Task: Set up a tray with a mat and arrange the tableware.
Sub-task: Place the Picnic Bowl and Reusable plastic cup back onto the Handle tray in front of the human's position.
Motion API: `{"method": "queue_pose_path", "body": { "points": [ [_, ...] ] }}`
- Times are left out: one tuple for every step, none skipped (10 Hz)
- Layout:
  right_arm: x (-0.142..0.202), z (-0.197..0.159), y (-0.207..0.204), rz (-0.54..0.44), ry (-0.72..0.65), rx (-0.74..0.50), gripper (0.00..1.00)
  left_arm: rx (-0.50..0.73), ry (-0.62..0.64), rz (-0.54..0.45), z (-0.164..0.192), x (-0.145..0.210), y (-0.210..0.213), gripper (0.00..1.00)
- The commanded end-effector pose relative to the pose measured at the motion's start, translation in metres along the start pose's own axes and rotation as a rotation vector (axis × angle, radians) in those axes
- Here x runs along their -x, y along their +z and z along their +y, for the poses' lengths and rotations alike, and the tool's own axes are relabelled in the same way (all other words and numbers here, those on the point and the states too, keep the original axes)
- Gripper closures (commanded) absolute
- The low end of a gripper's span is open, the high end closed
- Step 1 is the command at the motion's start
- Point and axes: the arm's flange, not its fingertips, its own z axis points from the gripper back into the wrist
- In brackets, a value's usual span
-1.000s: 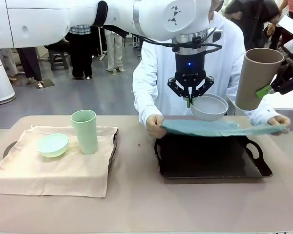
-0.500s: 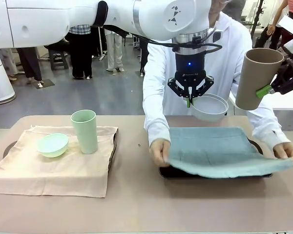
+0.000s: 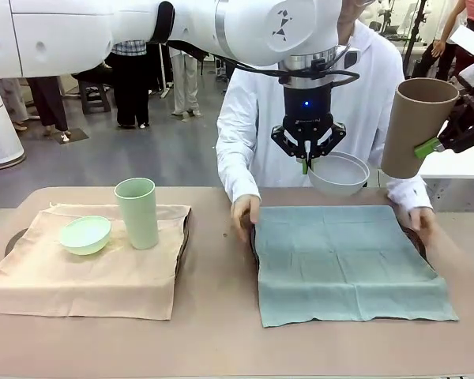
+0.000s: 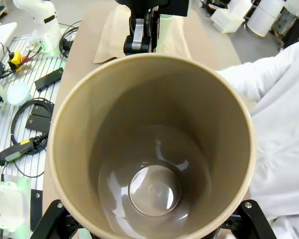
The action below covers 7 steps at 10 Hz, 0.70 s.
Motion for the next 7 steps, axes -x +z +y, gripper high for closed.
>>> {"method": "queue_pose_path", "body": {
  "points": [
    [0.0004, -0.0003, -0.0016, 0.018, 0.006, 0.002, 1.00, 0.015, -0.007, -0.001, 0.0019, 0.0003, 0.0031, 1.00],
    [0.0004, -0.0003, -0.0016, 0.018, 0.006, 0.002, 1.00, 0.015, -0.007, -0.001, 0.0019, 0.0003, 0.0031, 1.00],
    [0.0004, -0.0003, -0.0016, 0.018, 0.006, 0.002, 1.00, 0.015, -0.007, -0.001, 0.0019, 0.0003, 0.0031, 1.00],
    [0.0004, -0.0003, -0.0016, 0.018, 0.006, 0.002, 1.00, 0.015, -0.007, -0.001, 0.0019, 0.0003, 0.0031, 1.00],
    [0.0004, -0.0003, -0.0016, 0.018, 0.006, 0.002, 1.00, 0.015, -0.007, -0.001, 0.0019, 0.0003, 0.0031, 1.00],
    [0.0004, -0.0003, -0.0016, 0.018, 0.006, 0.002, 1.00, 0.015, -0.007, -0.001, 0.0019, 0.0003, 0.0031, 1.00],
    [0.0004, -0.0003, -0.0016, 0.018, 0.006, 0.002, 1.00, 0.015, -0.007, -0.001, 0.0019, 0.0003, 0.0031, 1.00]
  ]
}}
